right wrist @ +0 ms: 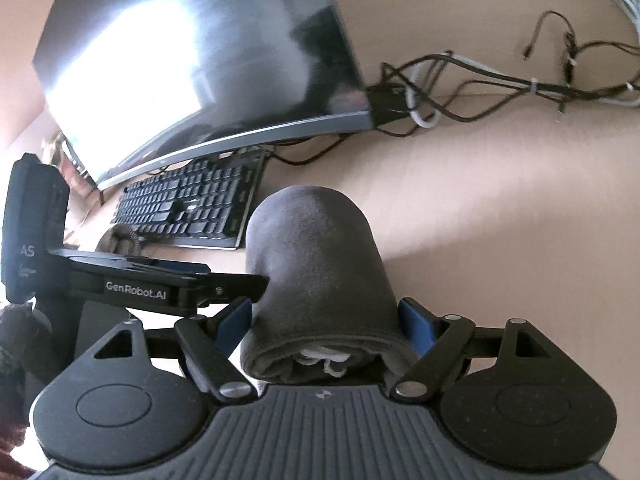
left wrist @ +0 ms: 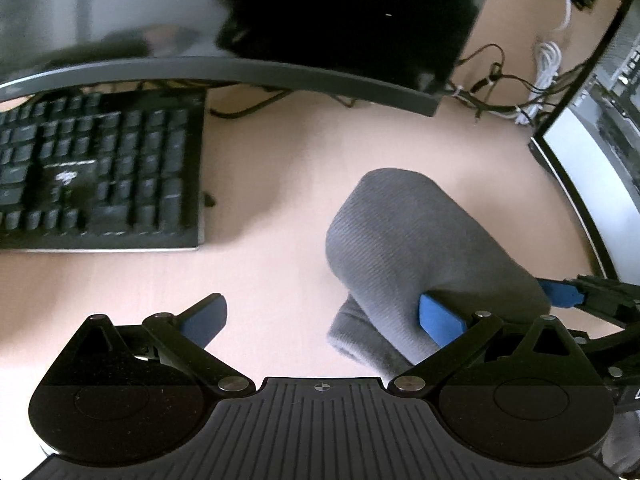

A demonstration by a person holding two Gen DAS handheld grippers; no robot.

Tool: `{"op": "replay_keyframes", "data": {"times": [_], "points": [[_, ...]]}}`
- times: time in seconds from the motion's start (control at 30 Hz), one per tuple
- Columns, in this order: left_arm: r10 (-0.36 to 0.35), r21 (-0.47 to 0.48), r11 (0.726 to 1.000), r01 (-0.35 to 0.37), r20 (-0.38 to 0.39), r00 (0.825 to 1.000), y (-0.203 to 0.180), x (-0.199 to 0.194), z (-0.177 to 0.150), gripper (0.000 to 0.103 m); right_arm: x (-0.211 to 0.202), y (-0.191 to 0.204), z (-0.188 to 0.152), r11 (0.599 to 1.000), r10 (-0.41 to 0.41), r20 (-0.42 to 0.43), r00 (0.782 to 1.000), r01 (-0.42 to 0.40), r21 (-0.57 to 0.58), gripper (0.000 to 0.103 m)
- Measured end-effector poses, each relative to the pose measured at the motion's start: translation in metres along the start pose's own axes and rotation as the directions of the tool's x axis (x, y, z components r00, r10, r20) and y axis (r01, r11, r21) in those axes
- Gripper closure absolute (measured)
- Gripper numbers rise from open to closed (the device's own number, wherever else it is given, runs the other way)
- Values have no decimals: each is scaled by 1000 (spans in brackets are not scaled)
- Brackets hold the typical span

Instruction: Fold clothes

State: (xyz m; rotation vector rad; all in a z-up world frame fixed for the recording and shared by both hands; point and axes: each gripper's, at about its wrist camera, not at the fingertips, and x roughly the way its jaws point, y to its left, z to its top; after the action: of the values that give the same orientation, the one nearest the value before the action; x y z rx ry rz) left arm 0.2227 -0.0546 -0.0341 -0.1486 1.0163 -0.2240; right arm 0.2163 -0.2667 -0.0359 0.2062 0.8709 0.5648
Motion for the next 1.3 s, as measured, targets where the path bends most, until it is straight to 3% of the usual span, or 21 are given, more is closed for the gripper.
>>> {"op": "replay_keyframes", "data": {"times": [0.13, 0.4, 0.57, 0.7, 0.87, 1.1, 1.3], "points": [[22, -41, 999, -22, -3, 1000, 12, -7, -5, 0, 3, 13, -3, 999, 6, -14, 1000, -7, -40, 35], [3, -156, 988, 0, 19, 1000, 30, -30, -1, 0, 9, 50, -16, 971, -57, -30, 998, 48, -232, 37], [39, -75, 997, -36, 30, 999, 11, -27, -2, 0, 8, 61, -21, 950, -65, -33, 997, 51, -309, 34], [85, -25, 996, -84, 21, 996, 5, -23, -8, 0, 0, 42, -12, 972, -3, -45, 999, -7, -233, 33], [78, -37, 996, -78, 10, 997, 8, -19, -18, 0, -15, -2, 10, 995, 100, -20, 995, -101, -10, 31], [81, -68, 994, -80, 9, 997, 13, -20, -25, 0, 23, -30, 26, 982, 146, -64, 987, -137, 133, 28], [90, -100, 991, -90, -6, 996, 20, -19, -30, 0, 52, -32, 20, 947, 275, -146, 950, -241, 215, 23]]}}
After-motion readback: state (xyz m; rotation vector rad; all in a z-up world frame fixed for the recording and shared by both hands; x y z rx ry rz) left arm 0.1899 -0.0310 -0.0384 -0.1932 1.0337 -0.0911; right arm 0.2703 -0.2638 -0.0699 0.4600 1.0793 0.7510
